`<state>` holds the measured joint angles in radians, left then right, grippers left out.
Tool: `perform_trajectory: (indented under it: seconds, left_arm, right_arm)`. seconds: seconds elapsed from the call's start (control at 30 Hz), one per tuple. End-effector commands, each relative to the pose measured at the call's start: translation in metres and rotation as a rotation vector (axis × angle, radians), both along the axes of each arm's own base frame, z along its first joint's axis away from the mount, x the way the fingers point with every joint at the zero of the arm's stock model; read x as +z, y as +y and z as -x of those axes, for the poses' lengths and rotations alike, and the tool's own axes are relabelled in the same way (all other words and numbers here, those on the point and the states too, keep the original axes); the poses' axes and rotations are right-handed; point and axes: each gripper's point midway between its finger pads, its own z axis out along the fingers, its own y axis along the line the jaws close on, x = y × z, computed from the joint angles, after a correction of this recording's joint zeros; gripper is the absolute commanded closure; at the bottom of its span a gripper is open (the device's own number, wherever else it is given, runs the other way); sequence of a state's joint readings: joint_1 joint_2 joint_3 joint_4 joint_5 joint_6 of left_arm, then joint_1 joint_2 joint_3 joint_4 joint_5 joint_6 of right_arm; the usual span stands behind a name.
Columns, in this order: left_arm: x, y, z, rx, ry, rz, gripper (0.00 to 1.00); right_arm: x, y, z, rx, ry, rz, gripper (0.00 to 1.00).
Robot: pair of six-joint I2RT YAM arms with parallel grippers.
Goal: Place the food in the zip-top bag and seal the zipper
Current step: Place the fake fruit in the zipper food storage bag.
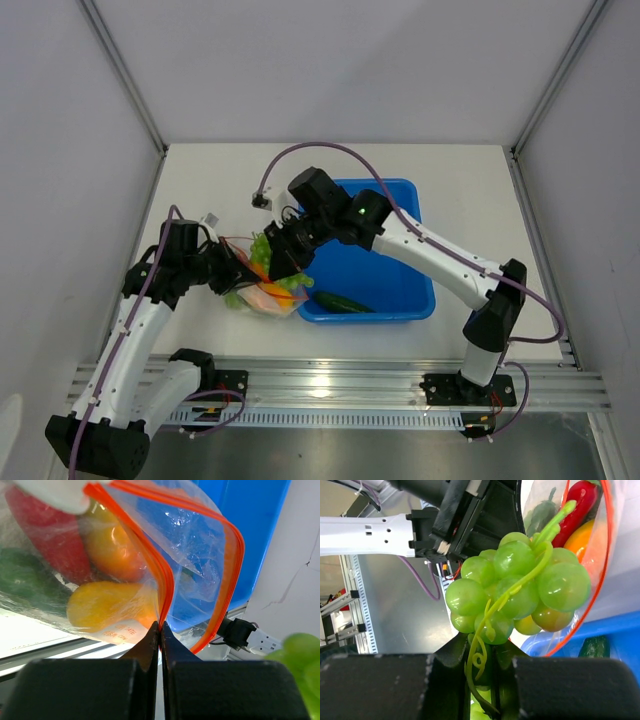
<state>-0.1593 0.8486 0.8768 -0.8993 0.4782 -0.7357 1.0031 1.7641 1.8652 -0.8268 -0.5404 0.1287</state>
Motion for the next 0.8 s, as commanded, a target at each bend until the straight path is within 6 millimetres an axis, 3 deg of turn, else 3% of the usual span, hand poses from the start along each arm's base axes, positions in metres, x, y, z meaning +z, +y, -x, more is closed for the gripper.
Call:
perform_trajectory:
  seconds: [0.0, 0.2, 0.43, 0.77]
  left_arm:
    - [0.02, -0.004, -0.004, -0.01, -0.062, 0.026, 0.99]
    - [0.029, -0.004, 0.001, -0.019, -0.083, 0.033, 0.99]
    - [0.021, -0.003, 0.008, -0.026, -0.07, 0.03, 0.99]
    - [0.023, -0.003, 0.007, -0.026, -0.08, 0.032, 1.0]
  right_arm:
    - [0.012, 0.014, 0.005, 0.044, -0.021, -0.042, 1.0]
    - [-0.016, 0.028, -0.005, 0.001, 0.005, 0.019, 1.0]
    - [-0.043, 0.038, -0.018, -0.068, 0.015, 0.09, 0.98]
    - [-0.054, 0.036, -0.02, -0.085, 0.012, 0.137, 0.87]
